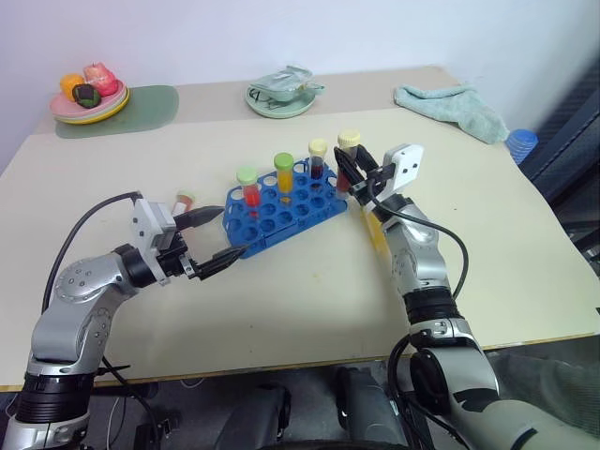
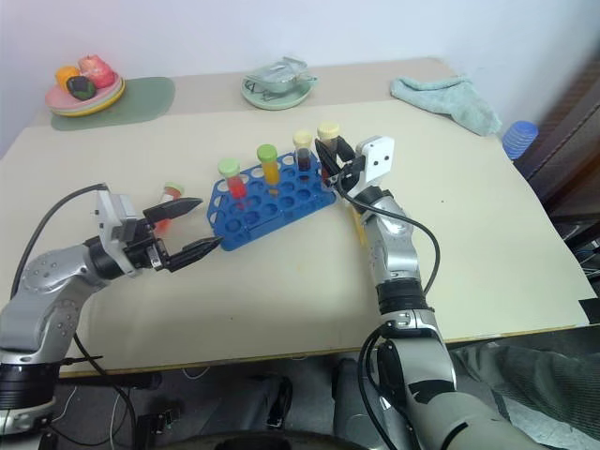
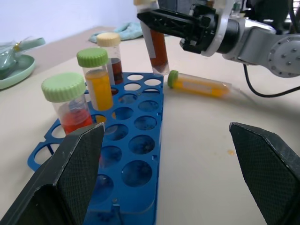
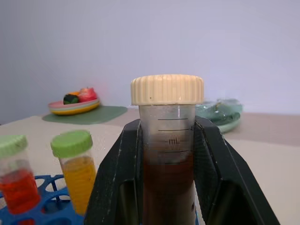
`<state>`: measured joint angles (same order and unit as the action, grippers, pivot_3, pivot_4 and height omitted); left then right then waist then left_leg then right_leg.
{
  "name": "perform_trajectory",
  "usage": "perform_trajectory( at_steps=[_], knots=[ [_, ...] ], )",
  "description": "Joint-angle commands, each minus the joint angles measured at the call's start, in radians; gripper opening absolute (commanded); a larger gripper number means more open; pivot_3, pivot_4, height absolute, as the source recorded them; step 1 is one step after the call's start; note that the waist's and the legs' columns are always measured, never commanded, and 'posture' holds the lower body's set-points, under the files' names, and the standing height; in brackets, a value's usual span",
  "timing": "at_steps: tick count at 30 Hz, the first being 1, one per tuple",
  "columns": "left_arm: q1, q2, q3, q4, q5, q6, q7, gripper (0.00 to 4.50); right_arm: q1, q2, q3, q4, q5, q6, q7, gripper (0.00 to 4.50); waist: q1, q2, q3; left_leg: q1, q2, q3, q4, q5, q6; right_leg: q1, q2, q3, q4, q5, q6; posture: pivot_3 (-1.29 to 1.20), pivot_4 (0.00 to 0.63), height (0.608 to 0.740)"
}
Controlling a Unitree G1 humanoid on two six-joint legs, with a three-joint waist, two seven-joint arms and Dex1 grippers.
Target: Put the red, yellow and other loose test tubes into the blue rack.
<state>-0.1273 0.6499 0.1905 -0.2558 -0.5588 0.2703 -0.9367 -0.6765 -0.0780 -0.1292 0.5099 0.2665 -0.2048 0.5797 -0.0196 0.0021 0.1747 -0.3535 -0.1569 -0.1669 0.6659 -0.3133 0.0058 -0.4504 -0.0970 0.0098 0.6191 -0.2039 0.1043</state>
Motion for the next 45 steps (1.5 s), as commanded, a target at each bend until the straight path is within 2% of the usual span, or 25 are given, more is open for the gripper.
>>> perform_trajectory(
  at_steps=[1, 16, 30, 32, 34, 35, 37, 38, 41, 45],
  knots=[
    [0.002, 0.017, 0.039, -0.049, -0.022, 0.007, 0.010, 4.39, -0.032, 0.027, -0.001, 0.016, 0.028, -0.049, 0.014, 0.78, 0.000, 0.000, 0.000, 0.000, 0.000, 0.000, 0.000, 0.000, 0.000, 0.000, 0.000, 0.000, 0.000, 0.000, -0.001, 0.00, 0.150, 0.740],
    [0.032, 0.030, 0.040, -0.114, -0.051, 0.057, 0.013, 4.39, -0.110, 0.045, -0.006, 0.264, 0.013, -0.187, 0.023, 0.78, -0.001, 0.000, 0.000, 0.000, 0.008, 0.007, 0.000, 0.001, -0.004, -0.004, 0.009, 0.006, 0.000, 0.005, -0.006, 0.00, 0.150, 0.740],
    [0.032, 0.020, 0.032, -0.113, -0.051, 0.057, 0.019, 4.39, -0.104, 0.035, 0.025, 0.355, -0.066, -0.335, -0.001, 0.78, 0.000, 0.000, 0.000, -0.002, 0.010, 0.010, -0.001, 0.001, -0.005, -0.008, 0.010, 0.008, 0.001, 0.006, -0.007, 0.00, 0.150, 0.740],
    [0.030, 0.019, 0.034, -0.105, -0.051, 0.054, 0.016, 4.39, -0.093, 0.042, 0.036, 0.341, -0.079, -0.364, 0.003, 1.80, 0.000, 0.000, 0.000, -0.002, 0.010, 0.010, -0.001, 0.001, -0.005, -0.008, 0.010, 0.008, 0.001, 0.006, -0.006, 0.00, 0.150, 0.740],
    [0.033, 0.018, 0.036, -0.102, -0.050, 0.051, 0.013, 4.39, -0.082, 0.032, 0.045, 0.302, -0.132, -0.388, -0.073, 2.62, -0.001, 0.000, 0.000, -0.002, 0.010, 0.010, -0.001, 0.001, -0.005, -0.008, 0.010, 0.008, 0.001, 0.006, -0.006, 0.00, 0.150, 0.740],
    [0.034, 0.018, 0.036, -0.102, -0.049, 0.050, 0.012, 4.39, -0.079, 0.027, 0.046, 0.288, -0.152, -0.391, -0.110, 2.62, 0.000, 0.000, 0.000, -0.002, 0.010, 0.011, -0.001, 0.001, -0.005, -0.008, 0.010, 0.008, 0.001, 0.006, -0.007, 0.00, 0.150, 0.740],
    [0.037, 0.013, 0.035, -0.098, -0.049, 0.046, 0.011, 4.39, -0.062, -0.001, 0.053, 0.208, -0.247, -0.350, -0.249, 2.62, 0.000, 0.000, 0.000, -0.002, 0.010, 0.012, -0.001, 0.001, -0.005, -0.010, 0.010, 0.009, 0.002, 0.006, -0.006, 0.00, 0.150, 0.740],
    [0.037, 0.010, 0.032, -0.095, -0.047, 0.043, 0.009, 4.39, -0.043, -0.016, 0.060, 0.137, -0.259, -0.297, -0.259, 2.62, 0.001, 0.000, 0.000, -0.002, 0.010, 0.013, -0.001, 0.001, -0.005, -0.010, 0.010, 0.010, 0.003, 0.006, -0.006, 0.00, 0.150, 0.740],
    [0.028, -0.006, 0.015, -0.083, -0.043, 0.036, 0.004, 4.39, 0.021, -0.071, 0.078, -0.106, -0.260, -0.083, -0.241, 2.62, 0.007, 0.000, 0.000, -0.002, 0.010, 0.015, -0.001, 0.001, -0.005, -0.012, 0.010, 0.012, 0.005, 0.006, -0.006, 0.00, 0.150, 0.740],
    [0.011, -0.024, -0.010, -0.060, -0.031, 0.022, -0.008, 4.39, 0.078, -0.186, 0.085, -0.437, -0.203, 0.328, -0.164, 2.62, 0.010, 0.000, 0.000, -0.003, 0.010, 0.015, 0.000, 0.001, -0.004, -0.012, 0.010, 0.013, 0.005, 0.006, -0.006, 0.00, 0.150, 0.740]
  ],
)
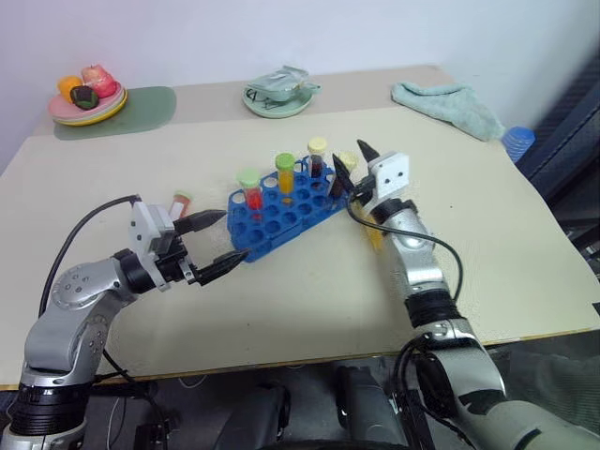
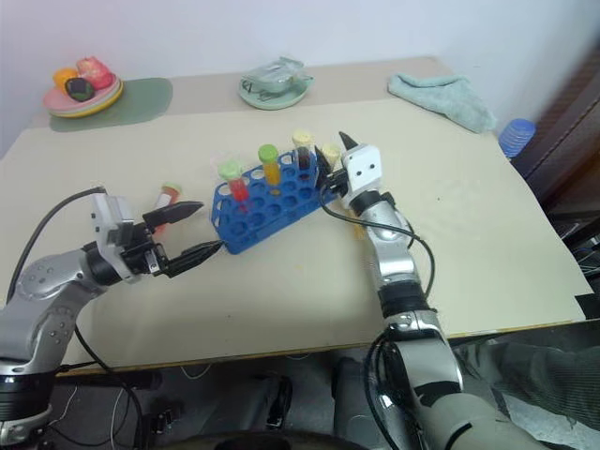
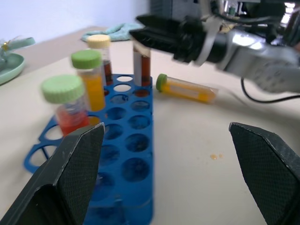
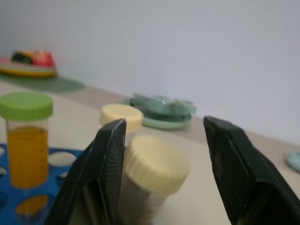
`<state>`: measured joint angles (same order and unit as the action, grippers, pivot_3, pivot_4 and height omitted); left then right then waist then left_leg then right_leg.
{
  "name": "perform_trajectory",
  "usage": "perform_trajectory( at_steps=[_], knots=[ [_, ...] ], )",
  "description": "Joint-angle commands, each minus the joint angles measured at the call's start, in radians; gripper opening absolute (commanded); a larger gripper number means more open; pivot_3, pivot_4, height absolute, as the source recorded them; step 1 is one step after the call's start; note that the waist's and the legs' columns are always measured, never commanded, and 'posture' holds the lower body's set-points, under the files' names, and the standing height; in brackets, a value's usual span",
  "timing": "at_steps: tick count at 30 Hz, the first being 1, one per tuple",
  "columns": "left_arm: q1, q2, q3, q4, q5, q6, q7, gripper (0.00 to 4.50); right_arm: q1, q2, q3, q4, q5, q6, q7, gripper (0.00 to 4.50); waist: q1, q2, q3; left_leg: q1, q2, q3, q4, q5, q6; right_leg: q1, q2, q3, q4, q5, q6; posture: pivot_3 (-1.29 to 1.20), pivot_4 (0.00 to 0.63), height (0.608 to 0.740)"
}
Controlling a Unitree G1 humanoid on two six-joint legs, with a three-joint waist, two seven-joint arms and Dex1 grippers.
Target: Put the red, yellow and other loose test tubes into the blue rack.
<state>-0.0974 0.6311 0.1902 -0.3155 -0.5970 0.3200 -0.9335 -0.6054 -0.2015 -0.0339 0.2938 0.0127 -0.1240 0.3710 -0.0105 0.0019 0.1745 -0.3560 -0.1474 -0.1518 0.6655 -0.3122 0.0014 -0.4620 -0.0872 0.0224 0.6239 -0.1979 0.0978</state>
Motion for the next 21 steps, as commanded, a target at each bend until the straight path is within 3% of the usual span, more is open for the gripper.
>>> perform_trajectory(
  at_steps=[1, 6, 12, 16, 21],
  knots=[
    [-0.022, -0.009, -0.015, 0.003, 0.009, -0.031, -0.013, 4.39, 0.013, -0.087, -0.014, -0.277, 0.071, 0.327, 0.059, 2.62, 0.000, 0.000, 0.000, 0.000, 0.000, 0.000, 0.000, 0.000, 0.000, 0.000, 0.000, 0.000, 0.000, 0.000, 0.000, 0.00, 0.150, 0.740],
    [-0.048, -0.033, -0.044, 0.030, 0.020, -0.043, -0.020, 4.39, 0.013, -0.212, -0.042, -0.498, 0.217, 0.778, 0.134, 2.62, -0.002, -0.001, 0.000, 0.000, 0.002, 0.001, 0.000, 0.000, 0.000, 0.000, -0.001, 0.000, -0.001, 0.000, 0.000, 0.00, 0.150, 0.740],
    [-0.073, -0.060, -0.071, 0.044, 0.028, -0.046, -0.016, 4.39, -0.054, -0.344, -0.024, -0.485, 0.300, 1.268, 0.160, 2.62, 0.001, -0.001, 0.000, -0.001, 0.003, 0.004, 0.000, -0.001, 0.001, 0.001, -0.001, 0.001, -0.005, 0.001, 0.000, 0.00, 0.150, 0.740],
    [-0.082, -0.068, -0.081, 0.050, 0.032, -0.046, -0.014, 4.39, -0.147, -0.360, 0.009, -0.354, 0.316, 1.409, 0.173, 2.62, -0.002, -0.001, 0.000, 0.000, 0.003, 0.006, 0.000, -0.001, 0.002, 0.001, -0.001, 0.002, -0.006, 0.002, 0.001, 0.00, 0.150, 0.740],
    [-0.087, -0.073, -0.084, 0.056, 0.032, -0.049, -0.012, 4.39, -0.273, -0.370, 0.084, -0.107, 0.297, 1.408, 0.214, 2.62, 0.000, -0.001, 0.000, -0.001, 0.004, 0.007, 0.000, -0.001, 0.002, 0.001, 0.000, 0.002, -0.008, 0.003, 0.001, 0.00, 0.150, 0.740]
  ],
)
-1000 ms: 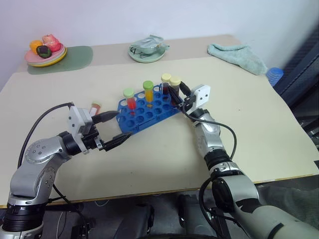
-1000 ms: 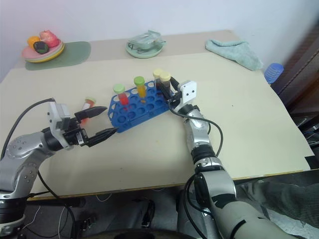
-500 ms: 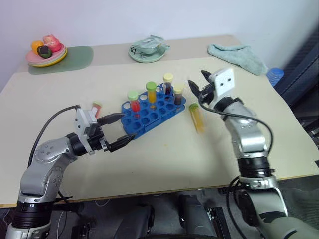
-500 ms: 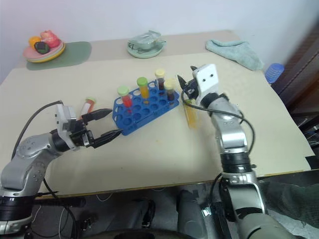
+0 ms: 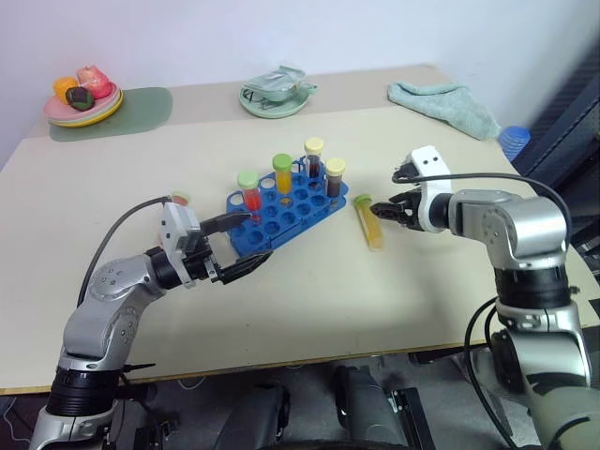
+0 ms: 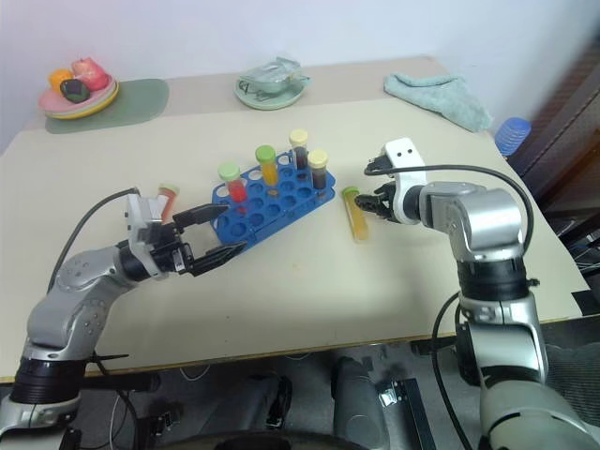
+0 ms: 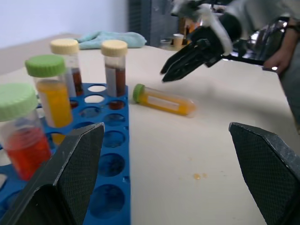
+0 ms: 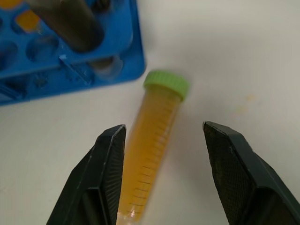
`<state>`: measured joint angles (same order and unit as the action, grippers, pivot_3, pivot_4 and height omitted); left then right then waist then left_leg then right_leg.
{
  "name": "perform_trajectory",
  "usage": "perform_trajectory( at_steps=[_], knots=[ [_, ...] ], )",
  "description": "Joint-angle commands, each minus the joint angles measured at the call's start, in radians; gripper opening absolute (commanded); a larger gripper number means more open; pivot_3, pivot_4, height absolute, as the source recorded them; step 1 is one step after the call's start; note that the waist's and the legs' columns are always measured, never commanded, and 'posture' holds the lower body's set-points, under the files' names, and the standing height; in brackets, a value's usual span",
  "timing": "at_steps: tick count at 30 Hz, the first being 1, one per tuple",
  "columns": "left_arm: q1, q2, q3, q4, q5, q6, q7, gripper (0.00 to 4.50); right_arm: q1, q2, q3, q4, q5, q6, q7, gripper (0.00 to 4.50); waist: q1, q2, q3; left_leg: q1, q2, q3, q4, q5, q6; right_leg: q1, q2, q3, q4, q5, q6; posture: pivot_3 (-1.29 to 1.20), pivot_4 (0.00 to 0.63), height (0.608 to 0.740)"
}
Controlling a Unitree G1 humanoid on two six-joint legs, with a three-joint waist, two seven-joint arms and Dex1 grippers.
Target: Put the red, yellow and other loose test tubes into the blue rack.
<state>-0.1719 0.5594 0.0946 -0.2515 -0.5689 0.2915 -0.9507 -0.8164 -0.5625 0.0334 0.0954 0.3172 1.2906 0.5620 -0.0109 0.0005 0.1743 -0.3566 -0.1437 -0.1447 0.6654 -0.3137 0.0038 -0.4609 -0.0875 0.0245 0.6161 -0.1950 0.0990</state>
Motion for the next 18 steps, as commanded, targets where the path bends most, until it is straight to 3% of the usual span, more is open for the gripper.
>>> perform_trajectory(
  at_steps=[1, 8, 17, 18],
  knots=[
    [-0.007, -0.002, 0.013, -0.012, 0.004, -0.021, 0.007, 4.39, -0.089, -0.007, 0.029, 0.136, -0.008, -0.008, 0.033, 2.62, 0.000, 0.000, 0.000, 0.000, 0.000, 0.000, 0.000, 0.000, 0.000, 0.000, 0.000, 0.000, -0.001, 0.000, 0.000, 0.00, 0.150, 0.740],
    [0.028, -0.015, 0.013, -0.049, 0.004, -0.021, 0.040, 4.39, -0.227, 0.035, 0.095, 0.354, -0.014, -0.035, 0.090, 2.62, -0.003, 0.000, 0.000, -0.001, 0.000, 0.001, 0.000, -0.001, 0.002, 0.000, 0.000, 0.000, -0.002, 0.001, 0.001, 0.00, 0.150, 0.740],
    [0.058, -0.015, 0.017, -0.073, 0.004, -0.023, 0.064, 4.39, -0.273, 0.061, 0.250, 0.529, -0.127, -0.181, 0.174, 2.62, -0.002, 0.000, 0.000, -0.001, 0.000, 0.001, 0.001, -0.001, 0.001, 0.000, 0.000, 0.000, -0.002, 0.002, 0.001, 0.00, 0.150, 0.740],
    [0.060, -0.014, 0.019, -0.073, 0.004, -0.024, 0.064, 4.39, -0.268, 0.062, 0.269, 0.531, -0.142, -0.199, 0.184, 2.40, -0.004, -0.001, 0.000, 0.000, 0.000, 0.001, 0.001, -0.001, 0.001, 0.000, 0.000, 0.000, -0.002, 0.002, 0.001, 0.00, 0.150, 0.740]
  ],
)
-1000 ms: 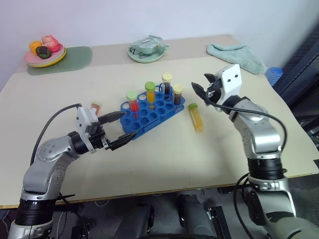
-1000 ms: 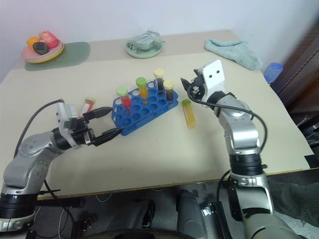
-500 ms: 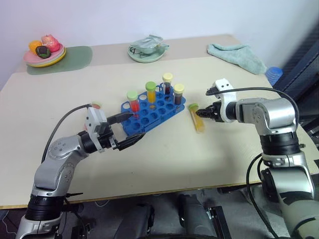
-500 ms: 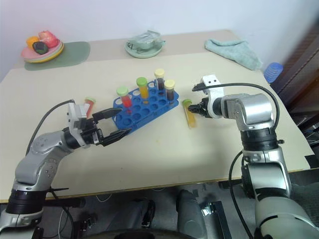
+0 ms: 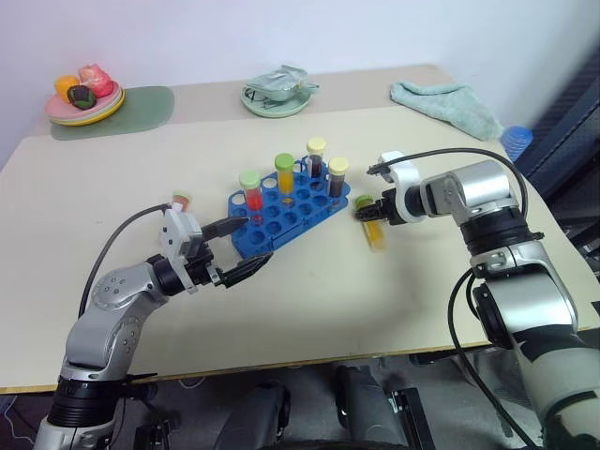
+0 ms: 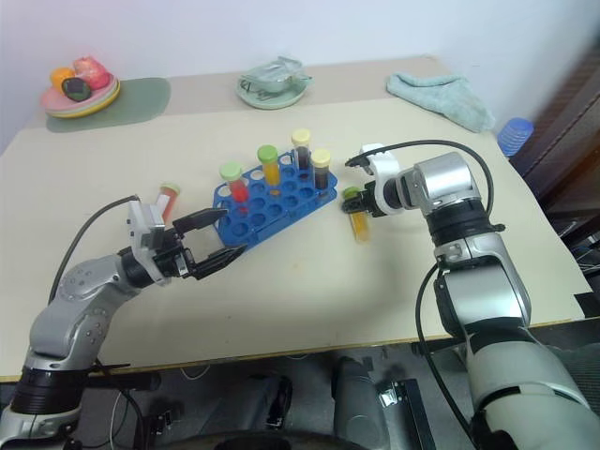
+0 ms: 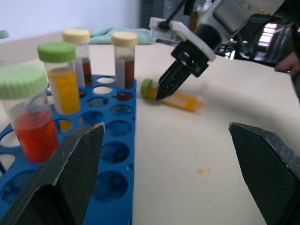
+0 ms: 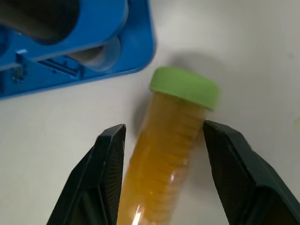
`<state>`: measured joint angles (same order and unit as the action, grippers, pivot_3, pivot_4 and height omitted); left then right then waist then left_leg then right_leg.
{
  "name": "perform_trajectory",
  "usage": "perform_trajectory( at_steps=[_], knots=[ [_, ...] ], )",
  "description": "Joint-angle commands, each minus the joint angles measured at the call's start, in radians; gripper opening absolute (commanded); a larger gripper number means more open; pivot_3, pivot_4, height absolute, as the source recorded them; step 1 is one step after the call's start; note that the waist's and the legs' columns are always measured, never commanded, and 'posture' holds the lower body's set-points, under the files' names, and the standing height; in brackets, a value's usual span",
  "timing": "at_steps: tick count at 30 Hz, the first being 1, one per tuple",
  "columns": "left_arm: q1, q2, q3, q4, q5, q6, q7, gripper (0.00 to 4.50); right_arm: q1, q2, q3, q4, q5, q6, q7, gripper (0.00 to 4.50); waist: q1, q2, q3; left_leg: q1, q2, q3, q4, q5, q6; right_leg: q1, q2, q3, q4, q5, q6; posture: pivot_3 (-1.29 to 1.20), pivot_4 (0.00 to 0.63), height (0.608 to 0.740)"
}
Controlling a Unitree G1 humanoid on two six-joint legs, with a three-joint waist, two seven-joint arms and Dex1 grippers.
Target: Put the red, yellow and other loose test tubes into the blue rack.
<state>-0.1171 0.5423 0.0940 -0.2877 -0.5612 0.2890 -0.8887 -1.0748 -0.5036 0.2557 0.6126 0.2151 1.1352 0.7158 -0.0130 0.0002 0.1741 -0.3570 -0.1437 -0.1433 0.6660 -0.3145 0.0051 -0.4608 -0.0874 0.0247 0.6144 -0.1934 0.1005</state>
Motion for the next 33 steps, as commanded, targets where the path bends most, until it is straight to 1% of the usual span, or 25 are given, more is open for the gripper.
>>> perform_trajectory(
  at_steps=[1, 2, 4, 5, 9, 11, 13, 14, 15, 17, 19, 22, 24, 27, 30, 33],
  knots=[
    [0.008, 0.004, 0.021, -0.037, -0.003, -0.023, 0.001, 4.39, -0.006, 0.005, 0.057, 0.015, -0.052, -0.055, 0.038, 2.10, -0.003, 0.000, 0.000, 0.000, 0.000, 0.000, 0.000, 0.000, 0.000, 0.000, 0.000, 0.000, 0.000, 0.000, 0.000, 0.00, 0.150, 0.740],
    [0.009, 0.005, 0.022, -0.036, -0.003, -0.024, 0.002, 4.39, -0.002, 0.007, 0.065, 0.013, -0.060, -0.065, 0.046, 1.85, -0.004, 0.000, 0.000, 0.000, 0.000, 0.000, 0.000, 0.000, 0.000, 0.000, 0.000, 0.000, 0.000, 0.000, 0.000, 0.00, 0.150, 0.740],
    [0.011, 0.005, 0.024, -0.037, -0.003, -0.024, 0.003, 4.39, 0.011, 0.005, 0.078, -0.007, -0.080, -0.090, 0.057, 0.91, -0.004, -0.001, -0.001, 0.000, 0.000, 0.000, 0.000, 0.000, 0.000, 0.000, 0.000, 0.000, 0.000, 0.000, 0.000, 0.00, 0.150, 0.740],
    [0.012, 0.005, 0.025, -0.038, -0.004, -0.024, 0.004, 4.39, 0.020, -0.001, 0.076, -0.032, -0.084, -0.093, 0.060, 0.77, -0.004, -0.001, -0.001, 0.001, 0.000, 0.000, 0.000, 0.000, 0.000, 0.000, 0.000, 0.000, 0.000, 0.000, 0.000, 0.00, 0.150, 0.740],
    [0.016, 0.007, 0.028, -0.038, -0.005, -0.026, 0.003, 4.39, 0.088, -0.067, 0.074, -0.210, -0.103, -0.132, 0.084, 0.77, 0.000, -0.001, -0.001, 0.000, 0.000, 0.000, 0.000, 0.000, 0.000, 0.000, 0.000, 0.000, 0.000, 0.000, 0.000, 0.00, 0.150, 0.740],
    [0.015, 0.009, 0.030, -0.035, -0.006, -0.027, 0.002, 4.39, 0.126, -0.097, 0.042, -0.331, -0.062, -0.075, 0.112, 0.77, 0.005, -0.001, -0.001, -0.001, 0.000, 0.000, 0.000, 0.000, 0.000, 0.000, 0.000, 0.000, 0.000, 0.000, 0.000, 0.00, 0.150, 0.740],
    [0.014, 0.014, 0.031, -0.026, -0.005, -0.030, -0.007, 4.39, 0.264, -0.173, -0.035, -0.642, 0.063, -0.061, 0.210, 0.77, 0.014, -0.001, -0.001, -0.002, 0.000, -0.001, 0.000, 0.000, 0.000, -0.001, 0.000, 0.000, -0.001, 0.000, 0.000, 0.00, 0.150, 0.740],
    [0.012, 0.016, 0.032, -0.021, -0.005, -0.031, -0.010, 4.39, 0.319, -0.186, -0.070, -0.748, 0.096, -0.073, 0.220, 0.77, 0.021, -0.001, -0.001, -0.002, 0.000, -0.002, 0.000, 0.000, 0.000, -0.001, 0.000, -0.001, -0.001, 0.000, 0.000, 0.00, 0.150, 0.740],
    [0.010, 0.017, 0.033, -0.016, -0.005, -0.032, -0.013, 4.39, 0.353, -0.190, -0.092, -0.811, 0.113, -0.080, 0.217, 0.77, 0.025, -0.001, -0.001, -0.003, 0.000, -0.002, -0.001, -0.001, 0.001, -0.002, 0.000, -0.001, -0.002, 0.000, 0.000, 0.00, 0.150, 0.740],
    [-0.001, 0.020, 0.032, -0.004, -0.006, -0.033, -0.022, 4.39, 0.414, -0.115, -0.192, -0.886, 0.194, -0.139, 0.197, 0.77, 0.020, -0.002, 0.000, -0.002, 0.001, 0.000, -0.001, -0.002, 0.001, -0.002, 0.000, 0.000, -0.002, 0.000, 0.001, 0.00, 0.150, 0.740],
    [-0.012, 0.024, 0.034, 0.013, -0.007, -0.035, -0.031, 4.39, 0.459, -0.017, -0.269, -0.923, 0.238, -0.248, 0.153, 0.77, 0.017, -0.002, 0.000, -0.001, 0.001, 0.001, 0.000, -0.002, 0.001, 0.000, 0.001, 0.001, -0.002, 0.001, 0.002, 0.00, 0.150, 0.740],
    [-0.021, 0.030, 0.043, 0.033, -0.008, -0.037, -0.047, 4.39, 0.483, 0.114, -0.313, -0.922, 0.248, -0.392, 0.076, 0.77, 0.017, -0.002, 0.000, 0.001, 0.001, 0.002, 0.000, -0.002, 0.001, 0.001, 0.001, 0.001, -0.001, 0.002, 0.002, 0.00, 0.150, 0.740],
    [-0.025, 0.036, 0.048, 0.046, -0.009, -0.040, -0.056, 4.39, 0.473, 0.215, -0.310, -0.861, 0.224, -0.523, 0.016, 0.77, 0.017, -0.002, -0.001, 0.001, 0.001, 0.002, 0.000, -0.001, 0.000, 0.001, 0.002, 0.001, -0.001, 0.002, 0.001, 0.00, 0.150, 0.740],
    [-0.025, 0.040, 0.056, 0.061, -0.012, -0.042, -0.067, 4.39, 0.447, 0.335, -0.293, -0.728, 0.173, -0.716, -0.049, 0.77, 0.015, -0.002, -0.001, 0.001, 0.001, 0.002, 0.000, -0.001, 0.000, 0.000, 0.002, 0.001, -0.001, 0.002, 0.001, 0.00, 0.150, 0.740],
    [-0.006, 0.044, 0.074, 0.059, -0.021, -0.038, -0.072, 4.39, 0.430, 0.424, -0.278, -0.574, 0.107, -0.932, -0.094, 0.77, 0.005, -0.002, -0.001, 0.001, 0.001, 0.002, 0.000, -0.001, 0.000, 0.000, 0.004, 0.001, -0.001, 0.002, 0.001, 0.00, 0.150, 0.740],
    [0.020, 0.056, 0.103, 0.052, -0.027, -0.033, -0.072, 4.39, 0.418, 0.484, -0.285, -0.449, 0.092, -1.100, -0.102, 0.77, -0.002, -0.002, -0.001, 0.001, 0.001, 0.002, 0.000, -0.001, 0.000, -0.001, 0.005, 0.001, 0.000, 0.002, 0.001, 0.00, 0.150, 0.740]
  ],
)
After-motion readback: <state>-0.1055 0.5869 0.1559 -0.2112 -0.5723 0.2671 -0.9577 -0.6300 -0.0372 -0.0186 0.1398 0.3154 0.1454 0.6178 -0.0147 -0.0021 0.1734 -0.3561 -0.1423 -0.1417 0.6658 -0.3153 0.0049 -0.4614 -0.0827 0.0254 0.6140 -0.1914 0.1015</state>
